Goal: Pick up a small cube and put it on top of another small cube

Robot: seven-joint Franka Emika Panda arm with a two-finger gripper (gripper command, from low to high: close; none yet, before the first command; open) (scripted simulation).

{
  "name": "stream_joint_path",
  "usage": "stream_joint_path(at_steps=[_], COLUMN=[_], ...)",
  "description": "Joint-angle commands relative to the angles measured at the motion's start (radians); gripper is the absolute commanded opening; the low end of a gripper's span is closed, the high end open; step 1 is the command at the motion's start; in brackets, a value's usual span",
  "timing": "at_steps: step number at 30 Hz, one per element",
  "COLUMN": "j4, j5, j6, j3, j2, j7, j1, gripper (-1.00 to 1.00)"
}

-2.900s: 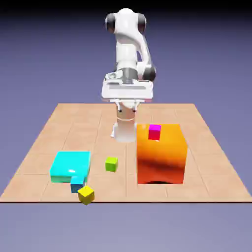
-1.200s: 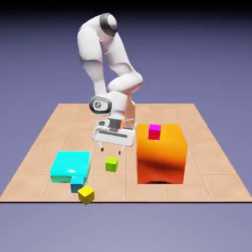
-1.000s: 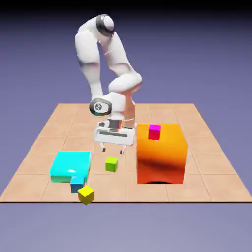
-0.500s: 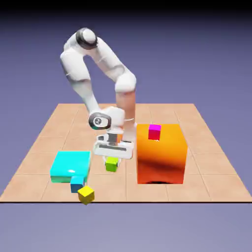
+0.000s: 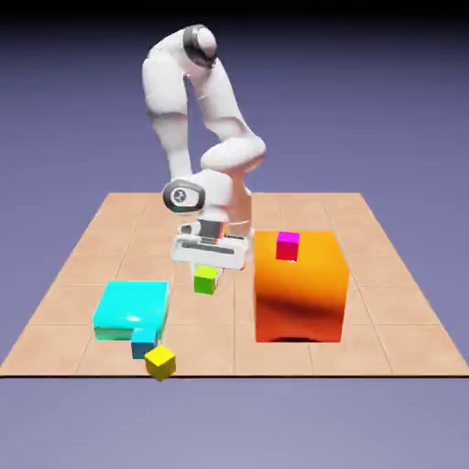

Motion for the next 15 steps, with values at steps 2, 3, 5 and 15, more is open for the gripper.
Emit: stream_joint_path(at_steps=[2,3,5,15], j4=[0.011,0.017,0.028,0.084], j5=[0.062,0.093,0.154,0.463], j6=[0.014,0.021,0.036,0.11], j3=[0.073,0.109,0.181,0.544], j2=[0.022,0.034,0.056,0.168], j7=[-0.051,-0.077,-0.128,-0.383], j1=[-0.071,-0.107,-0.178,-0.533], gripper=[-1.0,-1.0,-1.0,-1.0])
